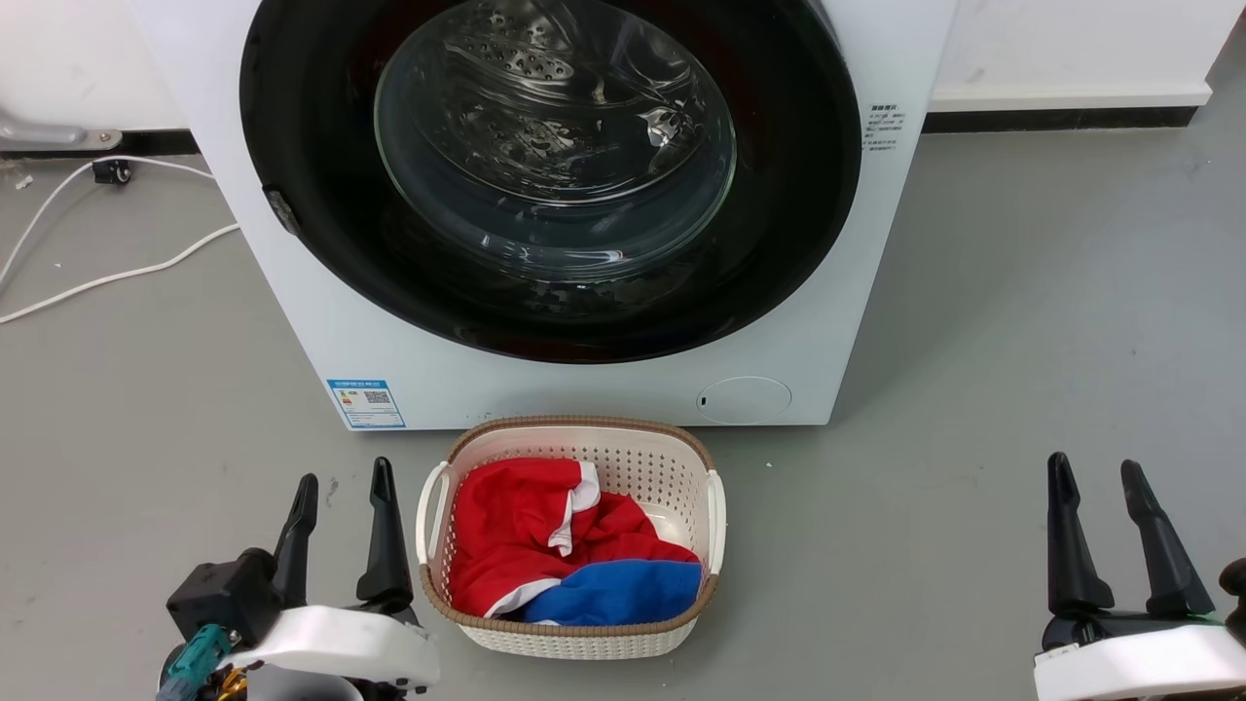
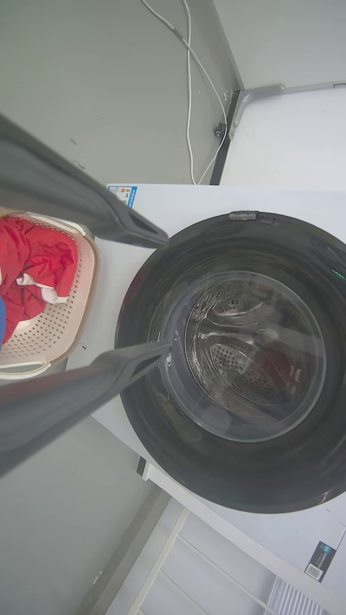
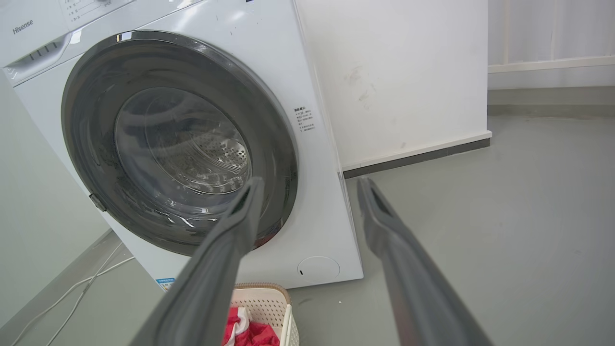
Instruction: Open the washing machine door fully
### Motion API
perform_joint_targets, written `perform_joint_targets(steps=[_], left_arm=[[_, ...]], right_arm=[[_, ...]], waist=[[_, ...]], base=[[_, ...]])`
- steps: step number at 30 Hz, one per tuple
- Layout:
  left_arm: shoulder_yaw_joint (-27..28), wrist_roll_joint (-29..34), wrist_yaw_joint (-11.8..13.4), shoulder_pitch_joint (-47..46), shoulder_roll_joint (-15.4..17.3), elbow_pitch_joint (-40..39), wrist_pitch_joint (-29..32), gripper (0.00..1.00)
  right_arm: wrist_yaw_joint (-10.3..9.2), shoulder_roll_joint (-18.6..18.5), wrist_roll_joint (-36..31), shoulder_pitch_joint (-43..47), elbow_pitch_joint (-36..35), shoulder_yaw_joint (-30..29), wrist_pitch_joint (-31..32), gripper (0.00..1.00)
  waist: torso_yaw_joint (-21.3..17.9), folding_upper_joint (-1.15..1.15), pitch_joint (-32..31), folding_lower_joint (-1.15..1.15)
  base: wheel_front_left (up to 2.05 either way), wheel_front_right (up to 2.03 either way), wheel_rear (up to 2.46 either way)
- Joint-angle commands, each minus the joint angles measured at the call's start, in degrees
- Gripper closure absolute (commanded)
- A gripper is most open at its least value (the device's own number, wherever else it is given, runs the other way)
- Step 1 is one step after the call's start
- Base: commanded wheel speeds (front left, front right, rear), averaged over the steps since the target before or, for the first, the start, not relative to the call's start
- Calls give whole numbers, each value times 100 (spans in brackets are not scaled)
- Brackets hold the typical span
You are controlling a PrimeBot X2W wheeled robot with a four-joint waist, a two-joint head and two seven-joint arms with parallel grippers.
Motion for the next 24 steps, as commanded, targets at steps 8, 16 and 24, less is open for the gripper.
perform_joint_targets(steps=[8, 16, 24], left_arm=[[67, 516, -188, 100, -86, -128, -153, 0], [145, 910, -313, 172, -178, -45, -250, 0], [253, 1222, -441, 247, -254, 38, -339, 0]], right_arm=[[11, -23, -390, 90, -161, -29, -147, 0], [11, -23, -682, 160, -235, -18, -250, 0], [13, -23, -887, 244, -292, 19, -336, 0]], waist=[[-1, 0, 2, 0], [8, 0, 3, 0], [11, 0, -14, 0]], base=[[0, 0, 0], [0, 0, 0], [0, 0, 0]])
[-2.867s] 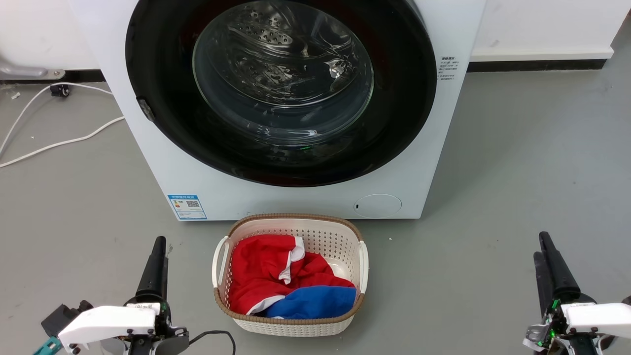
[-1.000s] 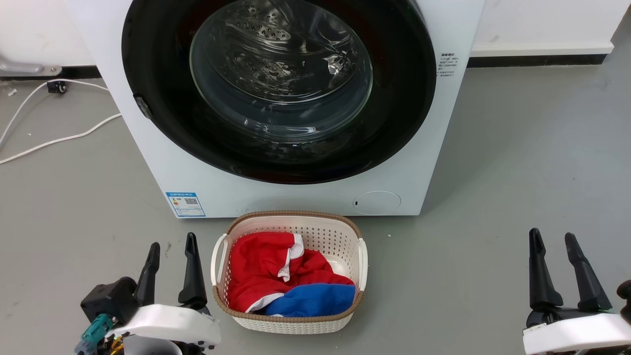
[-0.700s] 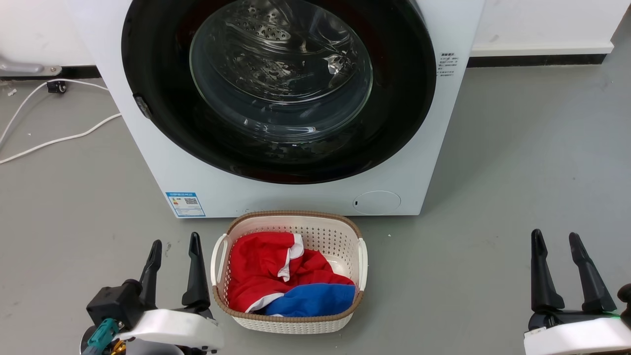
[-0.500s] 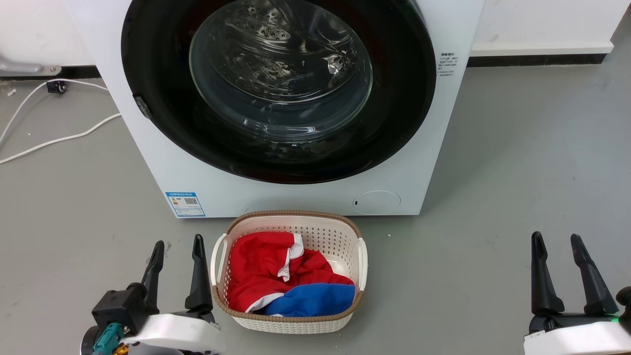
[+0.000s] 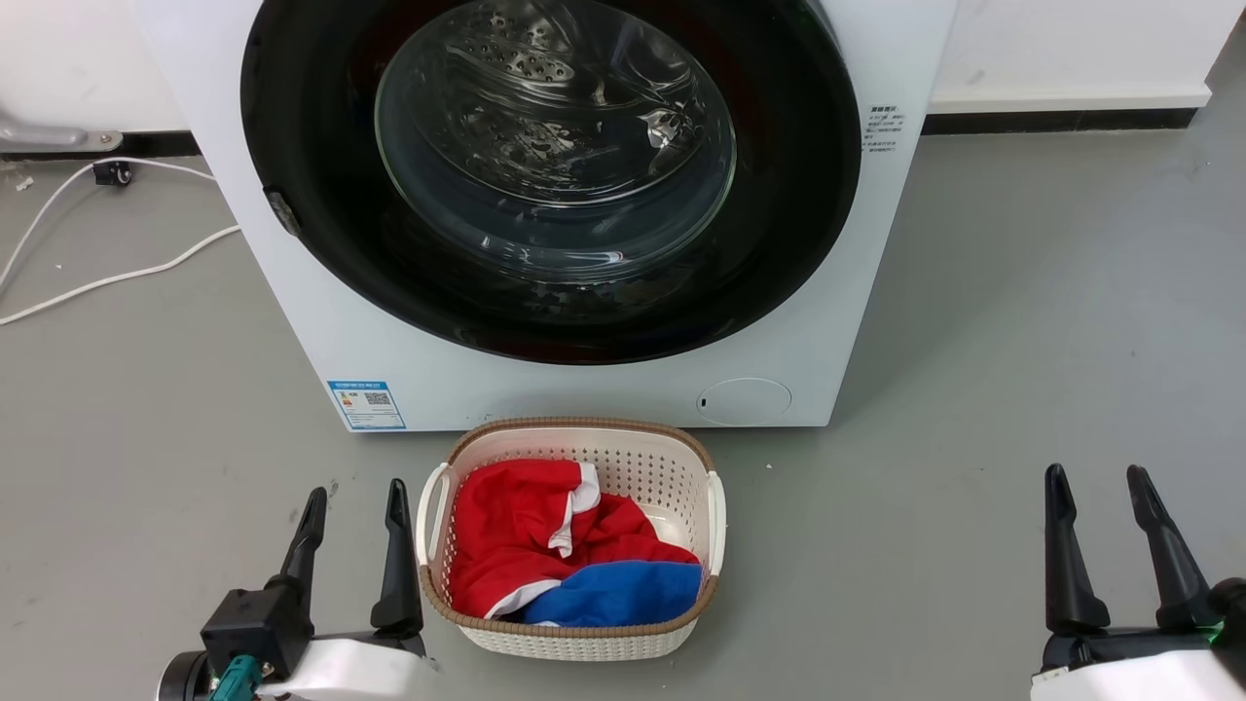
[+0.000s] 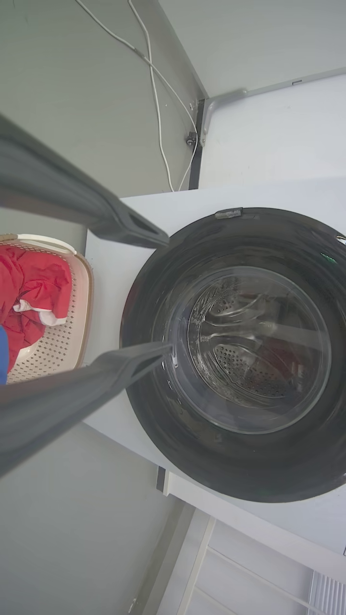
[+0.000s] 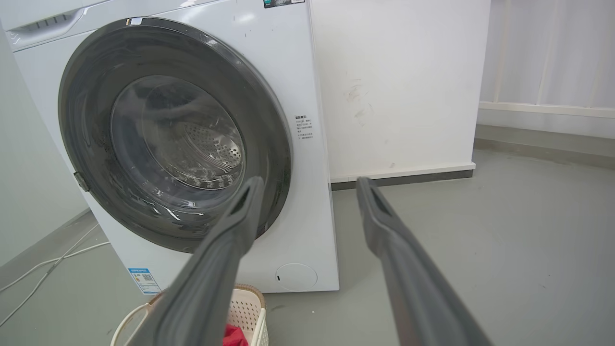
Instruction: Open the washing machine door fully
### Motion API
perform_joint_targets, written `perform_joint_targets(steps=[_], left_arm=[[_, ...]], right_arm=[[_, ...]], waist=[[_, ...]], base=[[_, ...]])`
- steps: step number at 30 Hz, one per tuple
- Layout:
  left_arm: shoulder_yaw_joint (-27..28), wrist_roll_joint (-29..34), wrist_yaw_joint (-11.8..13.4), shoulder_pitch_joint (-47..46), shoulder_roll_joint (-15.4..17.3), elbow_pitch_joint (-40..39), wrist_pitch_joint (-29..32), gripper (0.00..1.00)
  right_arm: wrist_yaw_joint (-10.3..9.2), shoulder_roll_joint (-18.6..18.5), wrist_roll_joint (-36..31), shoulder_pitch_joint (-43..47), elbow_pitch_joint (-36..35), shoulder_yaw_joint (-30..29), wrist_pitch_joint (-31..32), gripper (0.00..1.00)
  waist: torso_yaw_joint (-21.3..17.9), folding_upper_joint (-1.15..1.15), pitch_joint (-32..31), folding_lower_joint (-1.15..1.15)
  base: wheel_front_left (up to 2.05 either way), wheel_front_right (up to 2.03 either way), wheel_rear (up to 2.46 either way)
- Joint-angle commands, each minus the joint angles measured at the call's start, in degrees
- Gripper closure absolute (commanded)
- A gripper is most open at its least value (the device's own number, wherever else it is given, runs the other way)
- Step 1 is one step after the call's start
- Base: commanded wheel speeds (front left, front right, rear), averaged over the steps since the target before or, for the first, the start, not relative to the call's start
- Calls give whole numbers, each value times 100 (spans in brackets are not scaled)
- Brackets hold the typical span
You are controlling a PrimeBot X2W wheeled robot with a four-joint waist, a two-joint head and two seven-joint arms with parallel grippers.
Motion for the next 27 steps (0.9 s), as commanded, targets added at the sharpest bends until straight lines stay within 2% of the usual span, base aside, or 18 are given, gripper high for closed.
perform_joint_targets(steps=[1, 20, 27], left_arm=[[34, 136, -33, 44, -7, 4, -55, 0], [200, 762, -179, 148, -96, 207, -250, 0], [216, 586, -222, 131, -98, 274, -252, 0]], right_arm=[[12, -20, -132, 58, -71, 15, -50, 0], [13, -19, -596, 252, -127, 111, -246, 0], [14, -19, -437, 254, -51, 110, -239, 0]], waist=[[1, 0, -5, 0], [12, 0, 1, 0], [12, 0, 5, 0]], base=[[0, 0, 0], [0, 0, 0], [0, 0, 0]])
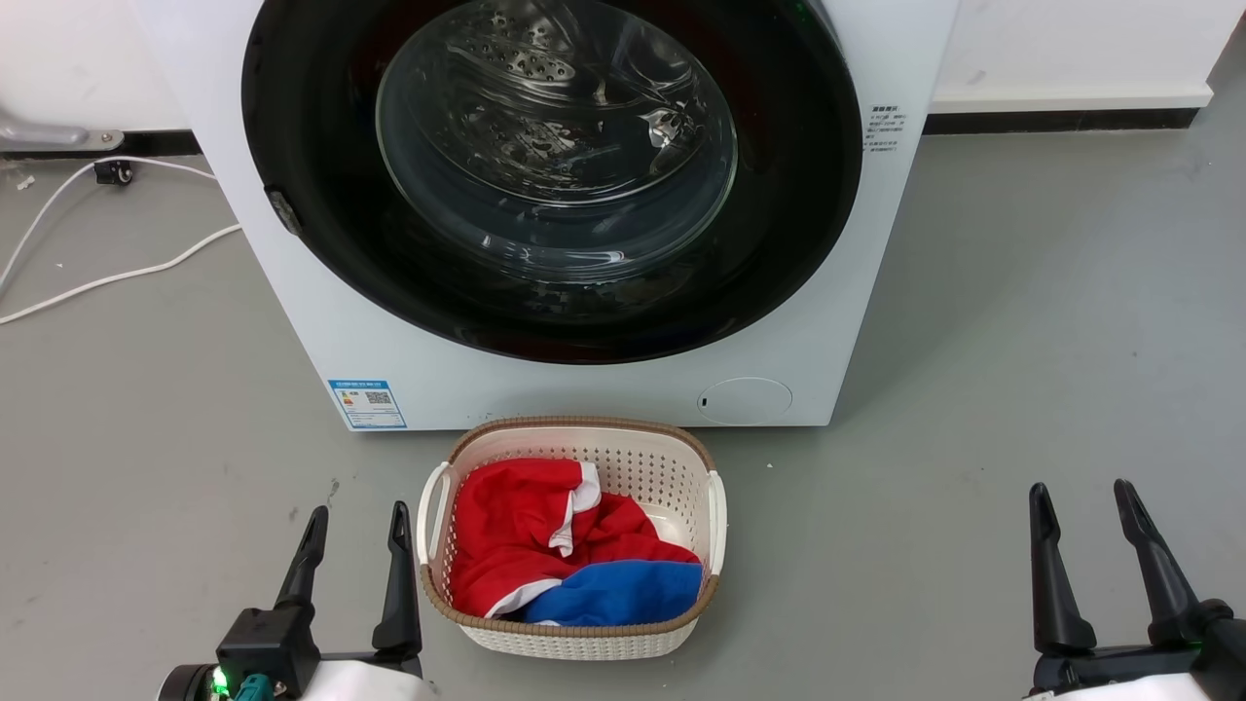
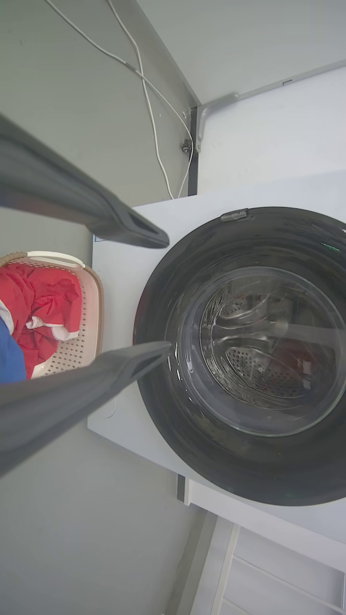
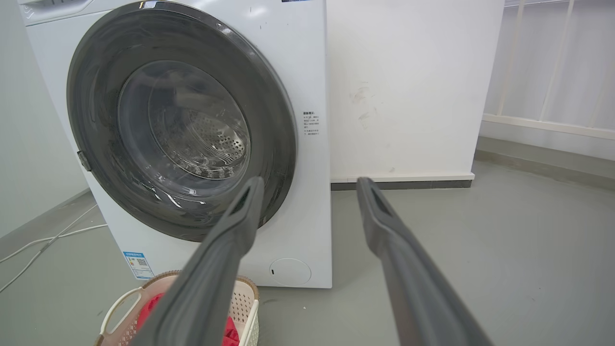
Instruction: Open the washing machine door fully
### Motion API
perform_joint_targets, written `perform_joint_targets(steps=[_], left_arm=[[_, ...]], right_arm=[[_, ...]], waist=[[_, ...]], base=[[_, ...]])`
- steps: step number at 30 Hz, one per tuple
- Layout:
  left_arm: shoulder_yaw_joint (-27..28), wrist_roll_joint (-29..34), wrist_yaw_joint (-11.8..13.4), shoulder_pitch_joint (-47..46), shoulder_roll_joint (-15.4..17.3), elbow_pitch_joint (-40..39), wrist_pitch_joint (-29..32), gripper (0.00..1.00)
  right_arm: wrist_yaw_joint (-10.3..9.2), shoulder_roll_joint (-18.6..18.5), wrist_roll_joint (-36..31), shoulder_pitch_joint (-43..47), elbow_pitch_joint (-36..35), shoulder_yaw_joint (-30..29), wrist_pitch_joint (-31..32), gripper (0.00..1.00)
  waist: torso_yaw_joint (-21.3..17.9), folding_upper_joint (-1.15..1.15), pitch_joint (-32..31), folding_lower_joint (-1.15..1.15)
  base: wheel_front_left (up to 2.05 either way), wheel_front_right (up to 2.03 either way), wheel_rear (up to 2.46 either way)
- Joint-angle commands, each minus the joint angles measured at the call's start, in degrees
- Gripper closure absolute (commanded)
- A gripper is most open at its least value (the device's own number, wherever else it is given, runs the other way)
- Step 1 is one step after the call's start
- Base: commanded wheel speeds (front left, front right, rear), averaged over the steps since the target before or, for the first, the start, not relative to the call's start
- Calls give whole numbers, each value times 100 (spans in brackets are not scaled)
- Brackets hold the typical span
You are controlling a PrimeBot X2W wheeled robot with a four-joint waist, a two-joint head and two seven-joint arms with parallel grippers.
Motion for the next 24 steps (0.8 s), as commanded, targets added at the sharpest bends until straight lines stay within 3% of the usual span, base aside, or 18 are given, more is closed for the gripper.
perform_joint_targets(steps=[1, 24], left_arm=[[6, -39, -24, 24, -6, 20, -34, 0], [1, -127, 69, -18, -7, 149, -28, 0]], right_arm=[[12, -17, 37, 45, 18, 6, -16, 0], [12, -16, 20, 72, 224, 100, -15, 0]], waist=[[0, 0, 2, 0], [-5, 0, 9, 0]], base=[[0, 0, 0], [0, 0, 0]])
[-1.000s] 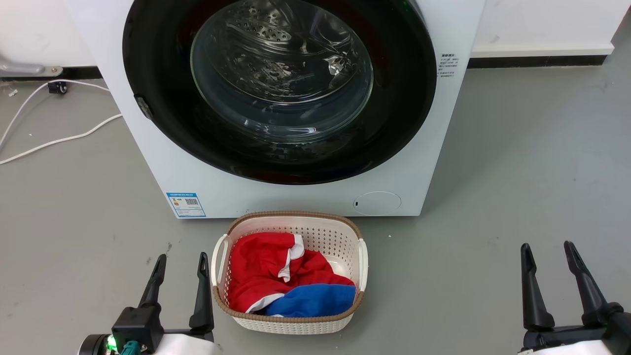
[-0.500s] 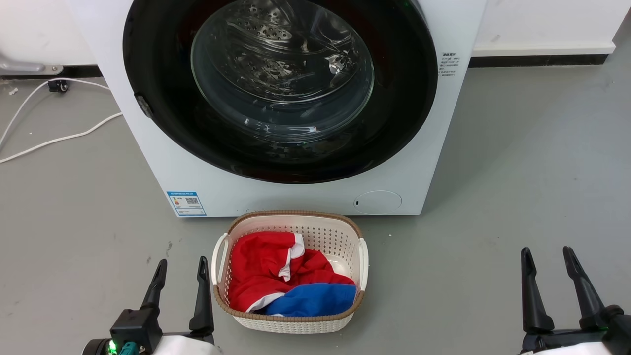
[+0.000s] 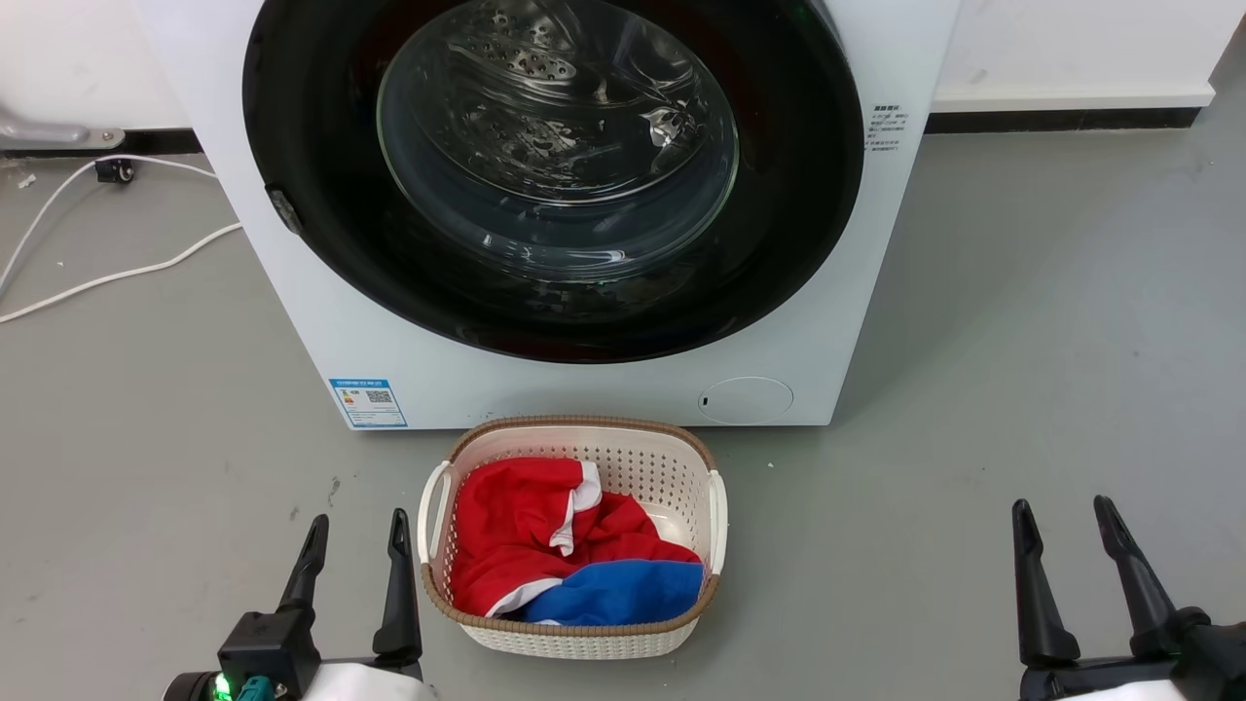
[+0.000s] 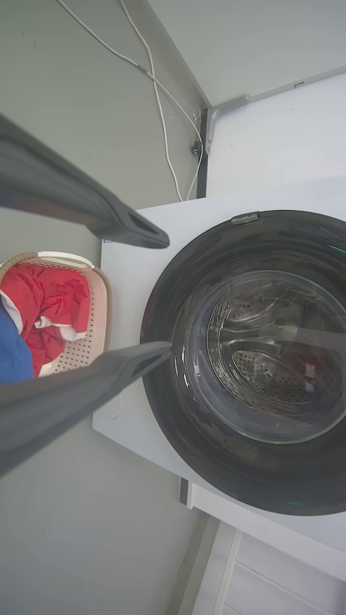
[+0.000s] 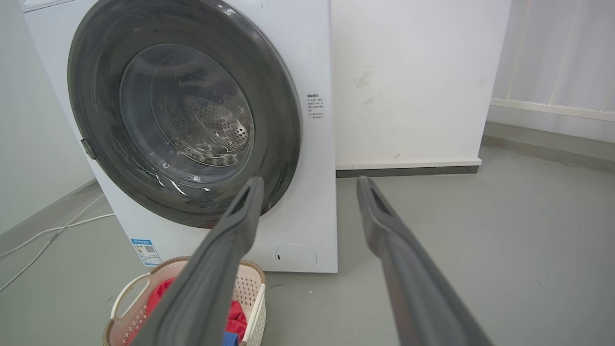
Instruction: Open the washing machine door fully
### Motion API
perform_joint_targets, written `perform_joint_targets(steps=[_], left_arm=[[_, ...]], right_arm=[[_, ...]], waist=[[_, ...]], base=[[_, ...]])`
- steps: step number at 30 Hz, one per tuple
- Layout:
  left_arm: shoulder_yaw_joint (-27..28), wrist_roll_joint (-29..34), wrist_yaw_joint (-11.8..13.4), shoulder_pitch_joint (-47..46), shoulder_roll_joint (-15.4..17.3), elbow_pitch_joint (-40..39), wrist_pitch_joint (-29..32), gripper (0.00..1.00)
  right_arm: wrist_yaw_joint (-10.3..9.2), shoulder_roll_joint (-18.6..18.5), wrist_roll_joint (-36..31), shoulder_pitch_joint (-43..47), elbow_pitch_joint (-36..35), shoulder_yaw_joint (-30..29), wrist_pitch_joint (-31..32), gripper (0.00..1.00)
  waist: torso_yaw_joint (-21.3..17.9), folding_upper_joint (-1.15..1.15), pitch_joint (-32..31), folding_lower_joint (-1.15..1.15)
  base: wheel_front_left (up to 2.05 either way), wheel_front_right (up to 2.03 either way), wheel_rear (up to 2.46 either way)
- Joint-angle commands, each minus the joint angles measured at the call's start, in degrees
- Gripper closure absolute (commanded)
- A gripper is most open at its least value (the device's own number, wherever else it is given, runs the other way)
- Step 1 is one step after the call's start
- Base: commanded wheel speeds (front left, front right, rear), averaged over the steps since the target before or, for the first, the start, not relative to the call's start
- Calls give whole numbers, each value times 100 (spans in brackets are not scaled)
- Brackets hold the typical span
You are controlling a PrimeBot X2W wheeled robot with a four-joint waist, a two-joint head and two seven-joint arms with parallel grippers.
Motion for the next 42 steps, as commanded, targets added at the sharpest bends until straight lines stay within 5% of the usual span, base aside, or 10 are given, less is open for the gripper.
perform_joint_targets(steps=[1, 2, 4, 16, 30, 35, 42], left_arm=[[9, -10, 19, -18, -5, -2, -17, 0], [9, -12, 20, -21, -5, 0, -16, 0], [11, -20, 25, -27, -5, 5, -16, 0], [31, -86, 38, -16, -4, 4, -16, 0], [49, -136, 33, -6, -4, 14, -16, 0], [55, -94, 14, -10, -4, 6, -16, 0], [46, 12, 43, -49, -4, -58, -16, 0]], right_arm=[[12, -15, -62, 36, 6, 4, -14, 24], [12, -15, -89, 33, 2, 37, -14, 100], [12, -14, -57, 12, -24, 91, -15, 100], [7, -13, 4267, -206, 279, 111, -14, 100], [7, -77, 8188, -9, -20, 388, 412, 100], [7, -132, 9004, 33, -133, 53, 1070, 100], [7, -94, 9103, -44, -50, -190, 1627, 100]], waist=[[0, 0, 0, 0], [1, 0, 0, 0], [1, 0, 0, 0], [0, 0, -23, 0], [13, 0, -17, 0], [36, 0, -14, 0], [109, 0, 49, 0]], base=[[0, 0, 0], [0, 0, 0], [0, 0, 0], [0, 0, 0], [0, 0, 0], [0, 0, 0], [0, 0, 0]])
